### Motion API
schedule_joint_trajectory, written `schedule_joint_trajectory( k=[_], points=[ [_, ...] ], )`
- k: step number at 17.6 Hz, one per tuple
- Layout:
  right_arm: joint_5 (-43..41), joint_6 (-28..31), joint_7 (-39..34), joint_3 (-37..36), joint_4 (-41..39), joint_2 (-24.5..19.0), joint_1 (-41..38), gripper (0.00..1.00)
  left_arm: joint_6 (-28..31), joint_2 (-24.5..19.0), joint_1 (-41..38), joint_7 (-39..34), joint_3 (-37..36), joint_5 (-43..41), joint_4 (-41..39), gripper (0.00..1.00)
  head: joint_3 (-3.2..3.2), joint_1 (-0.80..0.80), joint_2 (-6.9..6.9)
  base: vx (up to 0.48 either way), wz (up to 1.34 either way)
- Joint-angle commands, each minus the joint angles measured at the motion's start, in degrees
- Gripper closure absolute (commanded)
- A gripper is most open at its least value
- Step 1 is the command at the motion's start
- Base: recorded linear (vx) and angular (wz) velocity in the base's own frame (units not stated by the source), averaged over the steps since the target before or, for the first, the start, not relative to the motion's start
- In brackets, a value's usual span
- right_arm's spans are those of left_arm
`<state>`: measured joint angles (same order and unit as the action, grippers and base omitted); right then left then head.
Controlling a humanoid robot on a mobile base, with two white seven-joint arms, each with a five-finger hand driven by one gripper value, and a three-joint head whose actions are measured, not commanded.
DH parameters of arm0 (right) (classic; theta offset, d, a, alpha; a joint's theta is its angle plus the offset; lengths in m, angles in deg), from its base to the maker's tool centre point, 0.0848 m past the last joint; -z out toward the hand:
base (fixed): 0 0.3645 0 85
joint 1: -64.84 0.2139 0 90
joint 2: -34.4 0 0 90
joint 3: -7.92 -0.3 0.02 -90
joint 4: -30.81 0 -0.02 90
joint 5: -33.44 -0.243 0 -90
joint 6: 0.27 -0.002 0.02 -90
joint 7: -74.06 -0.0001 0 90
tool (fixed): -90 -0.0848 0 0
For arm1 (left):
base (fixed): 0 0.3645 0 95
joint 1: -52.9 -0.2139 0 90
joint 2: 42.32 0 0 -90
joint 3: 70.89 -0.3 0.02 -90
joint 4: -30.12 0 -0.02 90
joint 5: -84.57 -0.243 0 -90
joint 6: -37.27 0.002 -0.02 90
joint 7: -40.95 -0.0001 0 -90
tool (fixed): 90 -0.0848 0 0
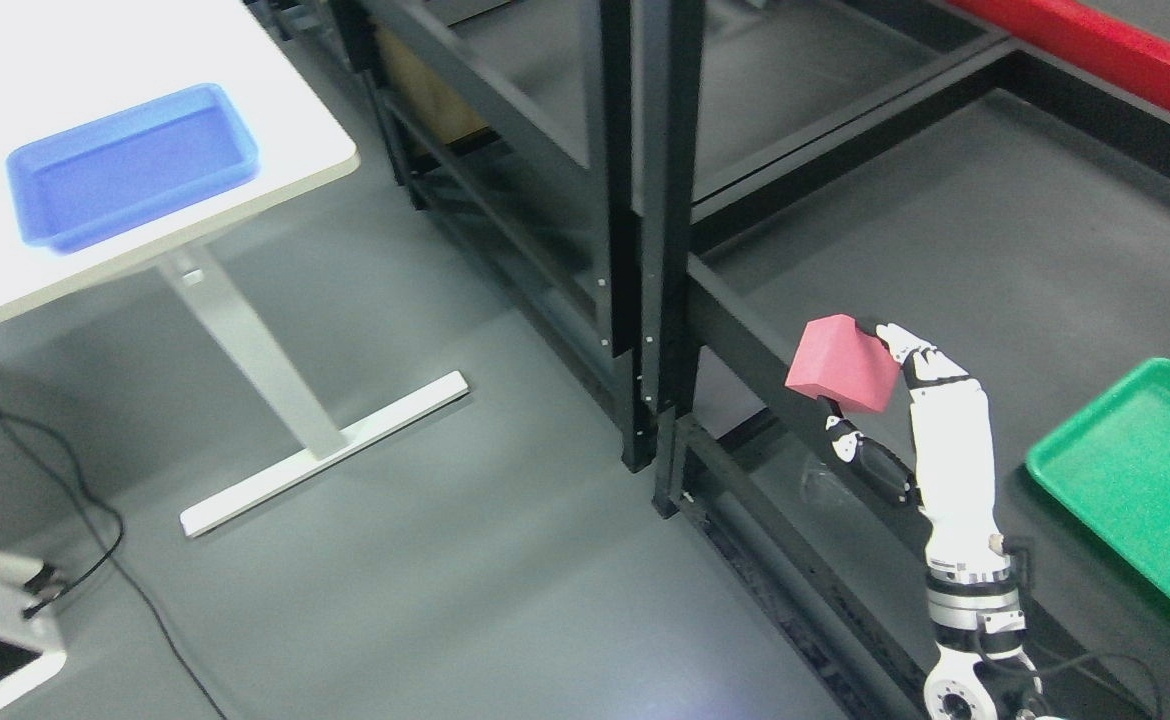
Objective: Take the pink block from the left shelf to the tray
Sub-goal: 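Turn and drive toward the blue tray holding the block in the right hand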
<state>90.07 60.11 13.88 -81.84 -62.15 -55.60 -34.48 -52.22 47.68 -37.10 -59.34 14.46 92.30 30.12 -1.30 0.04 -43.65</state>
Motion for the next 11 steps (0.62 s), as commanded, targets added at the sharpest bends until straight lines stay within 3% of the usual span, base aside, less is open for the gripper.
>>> schedule_joint_trajectory(
  k=[1,11],
  points=[
    [-0.03,0.09,-0.02,-0.77,-0.47,1.00,-0.44,0.97,0.02,-1.00,1.67,0.01,0.00,0.00,-1.00,0.00,0.00,0.00,0.00,-0.199,0.83],
    [-0.03,0.09,-0.02,-0.68,-0.38,1.00,-0.35,0.97,0.02,-1.00,1.76,0.01,0.00,0.00,-1.00,0.00,0.00,0.00,-0.01,-0.143,0.75]
  ],
)
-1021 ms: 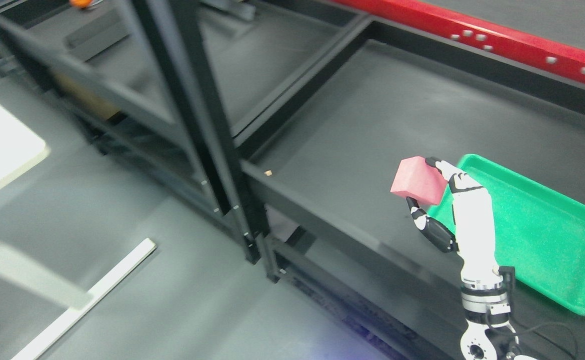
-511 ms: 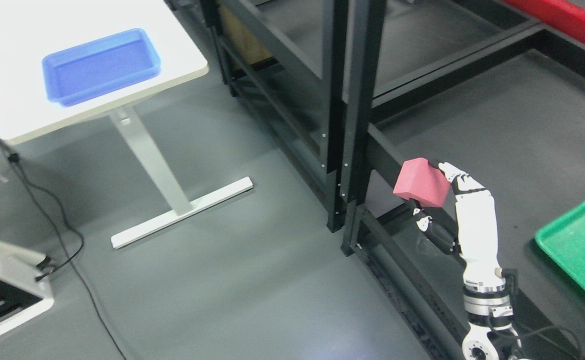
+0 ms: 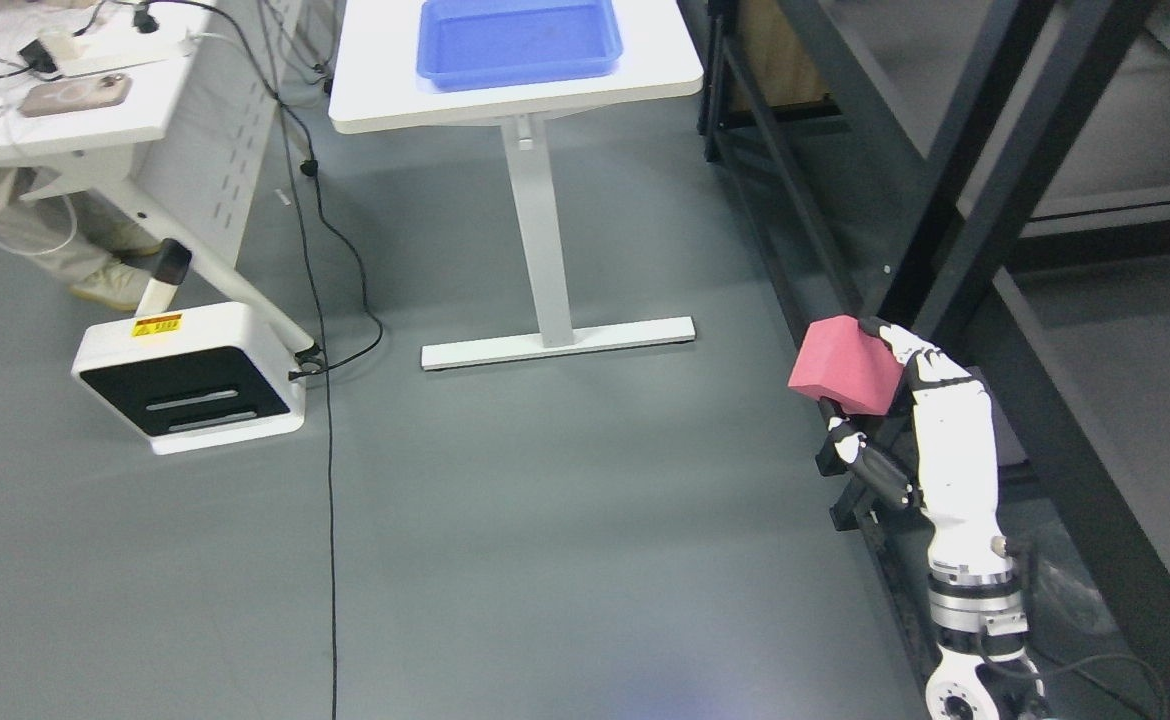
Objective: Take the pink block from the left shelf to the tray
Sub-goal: 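Turn and drive toward the blue tray holding the block in the right hand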
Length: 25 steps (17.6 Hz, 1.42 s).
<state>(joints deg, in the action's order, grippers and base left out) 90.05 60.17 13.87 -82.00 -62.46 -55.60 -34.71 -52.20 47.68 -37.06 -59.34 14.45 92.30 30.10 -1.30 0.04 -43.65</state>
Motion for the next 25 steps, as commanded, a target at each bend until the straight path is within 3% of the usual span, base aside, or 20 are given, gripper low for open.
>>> schedule_joint_trajectory(
  k=[1,13,25],
  points=[
    [0.00,0.03,-0.02,-0.51,-0.08,1.00,-0.12,0.97,0.00,-1.00,1.64,0.01,0.00,0.00,-0.98,0.00,0.00,0.00,0.00,-0.051,0.43],
    [0.00,0.03,-1.34,0.01,0.01,1.00,-0.21,0.97,0.00,-1.00,1.64,0.01,0.00,0.00,-0.98,0.00,0.00,0.00,-0.01,0.059,0.25],
    [0.08,0.12,-1.60,0.36,0.45,1.00,0.05,0.97,0.00,-1.00,1.64,0.01,0.00,0.00,-0.98,0.00,0.00,0.00,0.00,0.308,0.10]
  ],
)
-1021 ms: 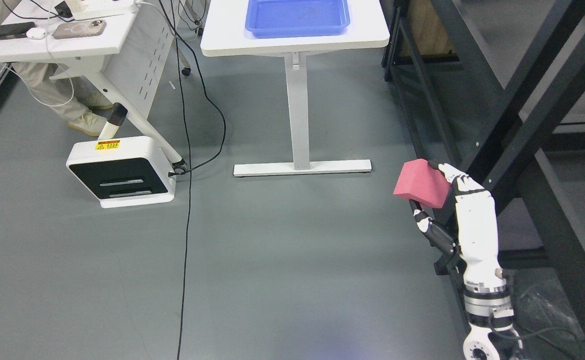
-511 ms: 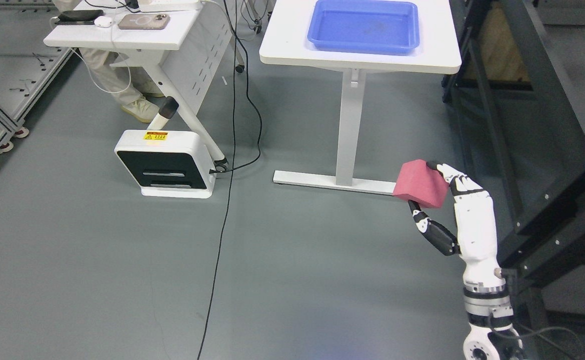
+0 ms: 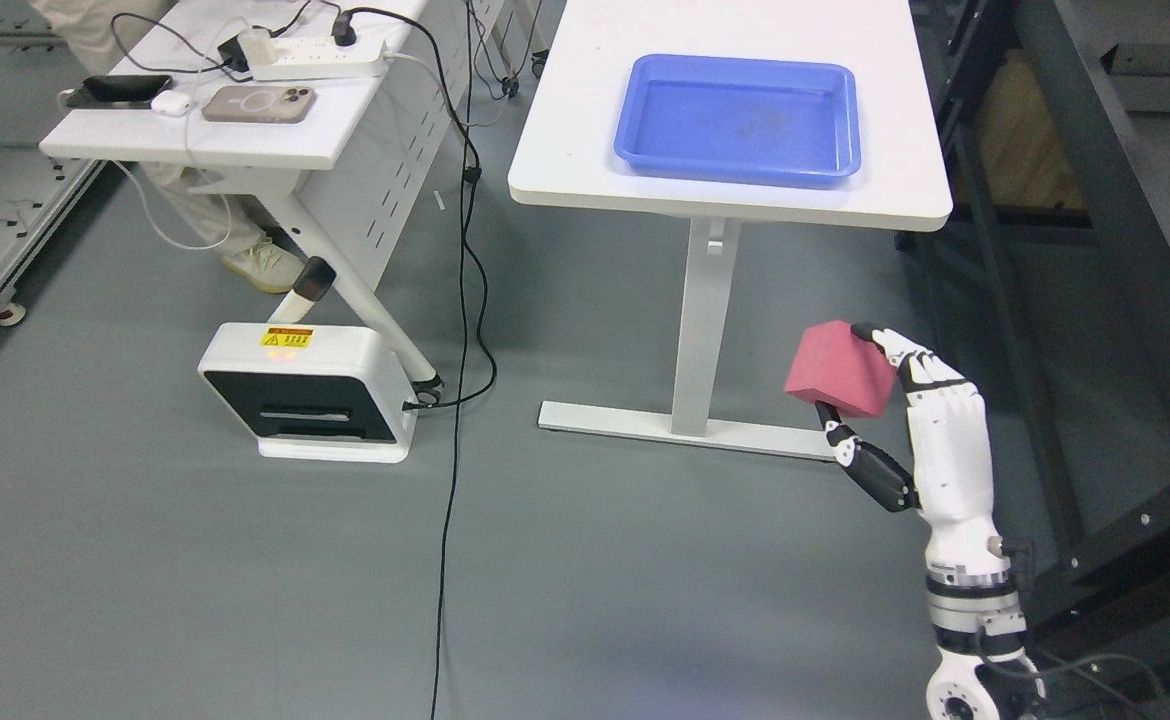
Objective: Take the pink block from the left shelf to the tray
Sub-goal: 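Turn and drive toward the blue tray holding the block in the right hand, then lower the pink block into the blue tray with the right hand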
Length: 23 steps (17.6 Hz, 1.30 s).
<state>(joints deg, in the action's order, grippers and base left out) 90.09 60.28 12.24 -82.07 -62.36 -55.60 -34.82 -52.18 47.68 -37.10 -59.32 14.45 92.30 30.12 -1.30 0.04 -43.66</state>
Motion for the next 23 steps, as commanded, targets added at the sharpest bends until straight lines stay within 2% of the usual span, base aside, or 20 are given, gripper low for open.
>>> schedule_joint_trajectory(
  k=[1,14,21,23],
  points=[
    [0.04,0.01,0.04,0.43,0.45,1.00,0.17,0.97,-0.03,-1.00,1.67,-0.01,0.00,0.00,-1.00,0.00,0.00,0.00,0.00,0.347,-0.19],
    [0.56,-0.25,-0.31,2.63,0.89,1.00,0.26,0.96,-0.03,-1.00,1.67,-0.01,0.00,0.00,-1.00,0.00,0.00,0.00,0.00,0.327,-0.08],
    [1.18,0.45,-6.72,5.18,0.89,1.00,-0.09,0.96,-0.03,-1.00,1.67,-0.01,0.00,0.00,-1.00,0.00,0.00,0.00,0.00,0.273,0.00],
    [4.67,0.88,-7.61,6.23,0.89,1.00,-0.01,0.96,-0.03,-1.00,1.67,-0.01,0.00,0.00,-1.00,0.00,0.00,0.00,0.00,0.243,-0.02]
  ],
)
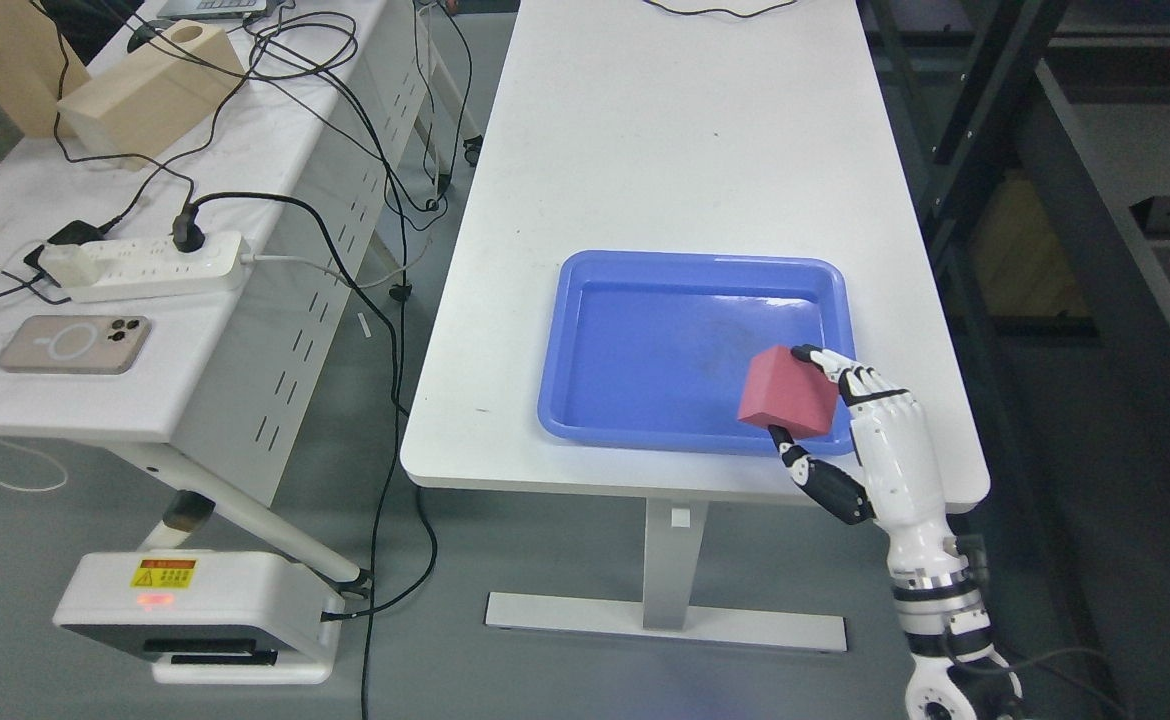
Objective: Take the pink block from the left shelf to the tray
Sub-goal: 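Lower the pink block into the blue tray with the right hand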
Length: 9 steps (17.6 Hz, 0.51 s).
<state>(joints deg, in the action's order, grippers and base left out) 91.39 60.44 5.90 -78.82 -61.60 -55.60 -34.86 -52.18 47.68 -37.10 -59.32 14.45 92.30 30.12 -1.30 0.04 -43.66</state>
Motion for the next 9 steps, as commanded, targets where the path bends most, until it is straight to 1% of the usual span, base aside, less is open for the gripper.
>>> schedule_joint_trajectory(
  k=[1,3,9],
  points=[
    [4.87,1.60,-1.28,4.03,0.21,1.00,0.04,0.96,-0.03,-1.00,1.67,-0.02,0.00,0.00,-1.00,0.00,0.00,0.00,0.00,0.219,-0.07],
    [6.29,2.66,-1.80,6.14,0.73,1.00,-0.05,0.96,-0.03,-1.00,1.67,-0.02,0.00,0.00,-1.00,0.00,0.00,0.00,0.00,0.201,-0.07],
    [6.47,3.89,-7.25,7.37,1.88,1.00,-0.05,0.96,-0.03,-1.00,1.76,-0.02,0.00,0.00,-1.00,0.00,0.00,0.00,0.00,0.155,-0.03]
  ],
)
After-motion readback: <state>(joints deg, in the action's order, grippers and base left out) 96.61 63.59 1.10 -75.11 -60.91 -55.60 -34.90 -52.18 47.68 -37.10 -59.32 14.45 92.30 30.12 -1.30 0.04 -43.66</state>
